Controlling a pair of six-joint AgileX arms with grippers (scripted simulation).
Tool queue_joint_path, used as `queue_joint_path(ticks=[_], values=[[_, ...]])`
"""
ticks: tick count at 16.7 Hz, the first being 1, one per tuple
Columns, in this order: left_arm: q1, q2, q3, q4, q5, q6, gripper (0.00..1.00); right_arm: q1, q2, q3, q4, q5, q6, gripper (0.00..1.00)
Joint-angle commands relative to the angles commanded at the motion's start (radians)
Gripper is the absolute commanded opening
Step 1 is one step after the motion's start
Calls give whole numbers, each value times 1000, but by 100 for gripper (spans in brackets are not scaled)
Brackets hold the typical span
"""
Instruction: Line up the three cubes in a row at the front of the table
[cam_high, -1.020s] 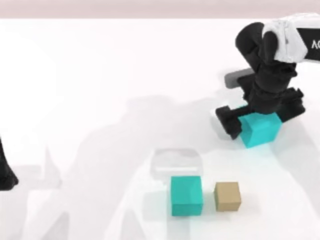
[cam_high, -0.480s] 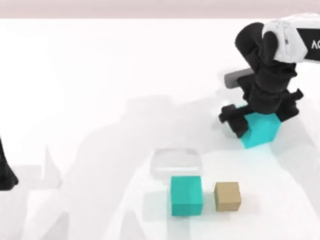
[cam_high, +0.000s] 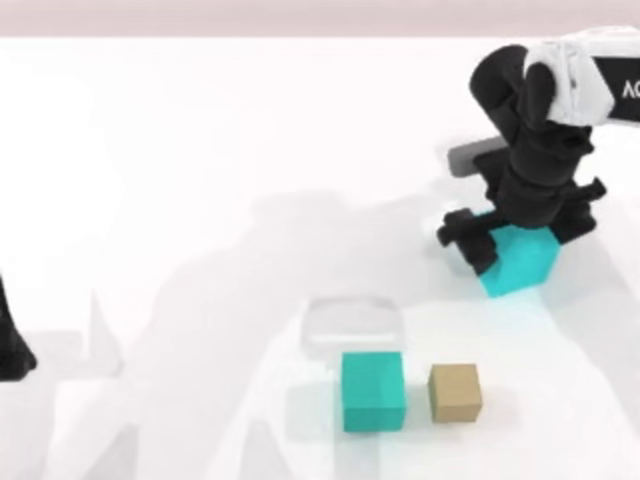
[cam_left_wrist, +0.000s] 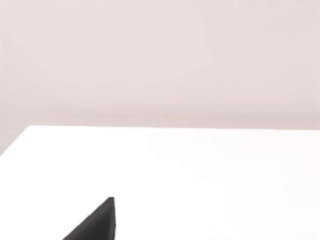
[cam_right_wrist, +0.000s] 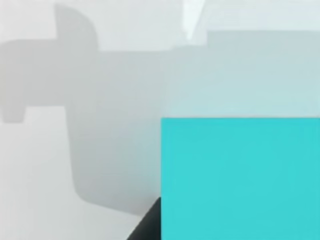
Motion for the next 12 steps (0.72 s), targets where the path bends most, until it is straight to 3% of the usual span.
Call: queue_joint_path(ticks=[8, 12], values=[[0, 0, 0, 0, 0, 0, 100, -2, -11, 6, -7, 0, 1, 0], [0, 0, 0, 0, 0, 0, 100, 3, -42, 82, -116, 0, -1, 0]])
